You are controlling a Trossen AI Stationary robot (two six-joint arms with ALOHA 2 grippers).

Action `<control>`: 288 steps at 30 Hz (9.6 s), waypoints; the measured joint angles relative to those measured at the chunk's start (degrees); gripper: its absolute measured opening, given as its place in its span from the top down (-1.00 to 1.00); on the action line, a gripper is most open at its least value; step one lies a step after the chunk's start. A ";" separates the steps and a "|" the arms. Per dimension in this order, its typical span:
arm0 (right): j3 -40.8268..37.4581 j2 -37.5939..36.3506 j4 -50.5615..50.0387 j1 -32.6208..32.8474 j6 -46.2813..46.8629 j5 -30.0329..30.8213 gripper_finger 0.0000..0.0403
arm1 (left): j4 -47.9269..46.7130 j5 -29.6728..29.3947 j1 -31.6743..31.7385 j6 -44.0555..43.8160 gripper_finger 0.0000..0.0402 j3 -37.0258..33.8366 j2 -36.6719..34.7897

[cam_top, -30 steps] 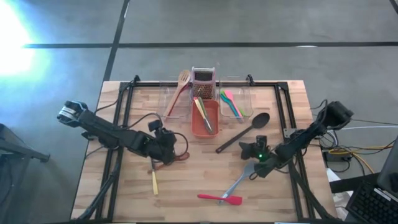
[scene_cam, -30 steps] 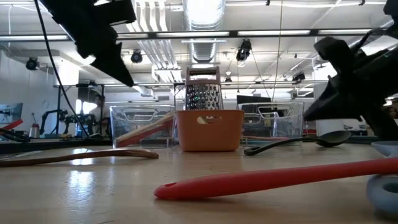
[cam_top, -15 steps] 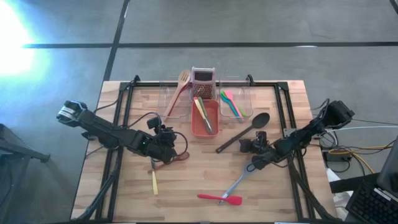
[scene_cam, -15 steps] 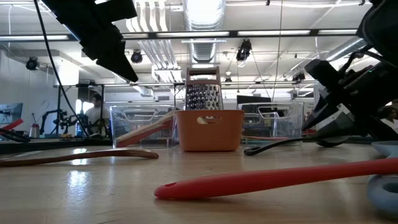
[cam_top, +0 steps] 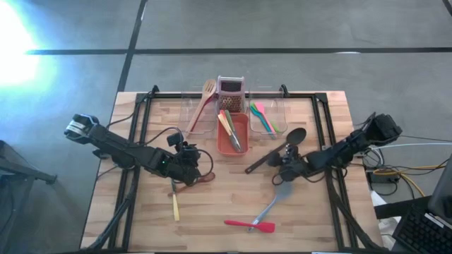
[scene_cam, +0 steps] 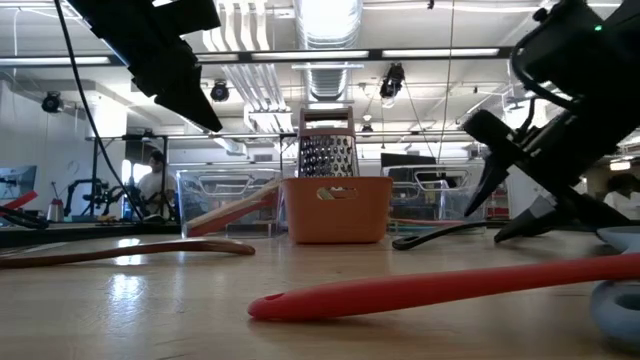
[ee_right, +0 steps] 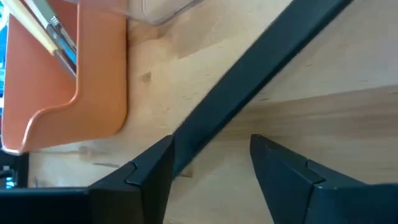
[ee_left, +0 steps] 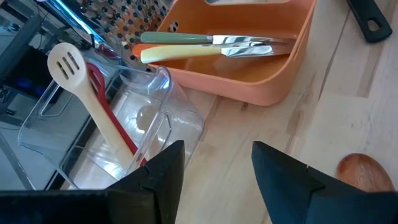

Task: Pick & Place Kitchen Items
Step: Put the black serving spoon into the left transparent bin, then put the red spatula into the right transparent bin

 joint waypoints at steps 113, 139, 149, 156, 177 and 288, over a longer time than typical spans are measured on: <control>30.18 -3.15 19.46 16.17 -111.78 16.49 0.95 | 89.22 53.55 15.30 19.07 0.09 -12.61 0.09; 32.04 -1.47 19.42 13.65 -112.05 12.26 0.95 | 95.58 67.39 15.25 21.70 0.11 1.93 12.83; 31.95 -1.36 18.45 13.92 -111.62 12.19 0.95 | 94.77 69.93 15.25 21.17 0.33 7.61 16.81; 31.93 -1.36 18.13 13.94 -111.39 12.10 0.95 | 93.78 70.40 15.31 21.99 0.90 7.41 15.55; 31.95 -8.30 -0.40 20.24 -100.51 17.83 0.57 | 78.97 71.45 15.22 21.45 0.90 7.32 10.87; 30.22 -11.85 -27.00 21.89 -70.24 26.18 0.54 | -8.69 72.58 70.81 16.88 0.35 29.47 13.47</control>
